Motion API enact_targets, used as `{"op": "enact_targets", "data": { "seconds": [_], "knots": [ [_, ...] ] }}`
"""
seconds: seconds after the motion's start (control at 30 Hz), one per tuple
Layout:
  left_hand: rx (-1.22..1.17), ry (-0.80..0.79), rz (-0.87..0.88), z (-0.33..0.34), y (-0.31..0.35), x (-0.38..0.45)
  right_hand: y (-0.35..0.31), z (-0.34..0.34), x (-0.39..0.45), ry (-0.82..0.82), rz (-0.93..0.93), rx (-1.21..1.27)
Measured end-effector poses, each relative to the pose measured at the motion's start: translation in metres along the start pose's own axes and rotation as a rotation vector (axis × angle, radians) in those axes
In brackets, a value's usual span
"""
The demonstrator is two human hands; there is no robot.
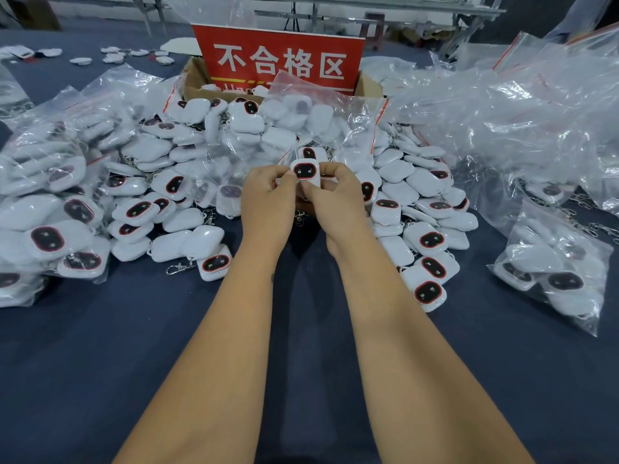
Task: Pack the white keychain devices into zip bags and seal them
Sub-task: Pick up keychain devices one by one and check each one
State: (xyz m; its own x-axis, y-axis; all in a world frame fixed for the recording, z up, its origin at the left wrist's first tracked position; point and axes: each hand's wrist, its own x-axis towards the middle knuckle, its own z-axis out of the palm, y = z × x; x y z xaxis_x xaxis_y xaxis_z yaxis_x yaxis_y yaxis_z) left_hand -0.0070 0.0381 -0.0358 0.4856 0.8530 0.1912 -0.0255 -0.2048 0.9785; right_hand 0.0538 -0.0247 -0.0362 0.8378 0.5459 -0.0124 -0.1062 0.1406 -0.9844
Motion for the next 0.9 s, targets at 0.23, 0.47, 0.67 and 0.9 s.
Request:
{"op": "enact_targets", "data": {
  "seconds": [0.23, 0.47, 0.67, 0.9],
  "knots": [
    [0.024, -0.001, 0.009, -0.0005, -0.0020, 0.0007, -0.0037, 0.0000, -0.0022, -0.023, 0.021, 0.058],
    [-0.010, -0.034, -0.003, -0.0019, 0.0020, -0.0034, -0.0085, 0.0013, -0.0027, -0.066, 0.066, 0.134],
    [-0.004, -0.029, 0.000, -0.0013, -0.0028, -0.0003, -0.0063, 0.0026, -0.0042, -0.032, 0.017, 0.088],
    [0.005, -0.037, -0.006, -0.0005, -0.0021, -0.0013, -0.0051, 0.0022, -0.0047, -0.030, 0.003, 0.053]
  ]
}}
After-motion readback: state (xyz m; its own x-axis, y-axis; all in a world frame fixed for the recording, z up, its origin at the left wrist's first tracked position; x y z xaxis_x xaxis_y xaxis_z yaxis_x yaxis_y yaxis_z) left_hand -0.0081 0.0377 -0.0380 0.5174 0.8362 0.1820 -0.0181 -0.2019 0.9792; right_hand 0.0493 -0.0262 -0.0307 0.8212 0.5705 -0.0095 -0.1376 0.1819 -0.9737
